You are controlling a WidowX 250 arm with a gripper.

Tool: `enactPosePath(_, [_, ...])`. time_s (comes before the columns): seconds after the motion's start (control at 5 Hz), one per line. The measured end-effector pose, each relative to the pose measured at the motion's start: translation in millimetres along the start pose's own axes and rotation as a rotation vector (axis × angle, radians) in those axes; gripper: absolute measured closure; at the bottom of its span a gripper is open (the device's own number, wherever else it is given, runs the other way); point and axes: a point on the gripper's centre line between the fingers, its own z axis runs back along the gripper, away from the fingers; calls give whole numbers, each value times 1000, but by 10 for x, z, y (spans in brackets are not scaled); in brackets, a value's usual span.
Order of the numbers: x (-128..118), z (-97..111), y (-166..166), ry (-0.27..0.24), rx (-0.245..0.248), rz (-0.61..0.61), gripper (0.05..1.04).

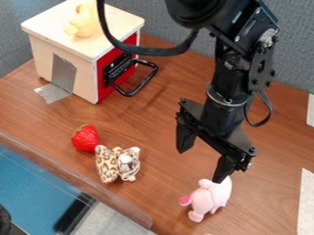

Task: Moves the toy away from the strawberry

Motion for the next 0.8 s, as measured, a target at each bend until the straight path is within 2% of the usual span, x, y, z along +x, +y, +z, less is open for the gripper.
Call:
enactPosePath(0.2, [-49,-79,1,29,1,-5,83])
enactPosePath(0.4, [-176,-119,161,36,-5,-2,83])
enactPosePath(0.6, [-304,-79,406,20,4,-1,83])
enactPosePath(0.8, [-390,-53,657,-27,16,-9,83])
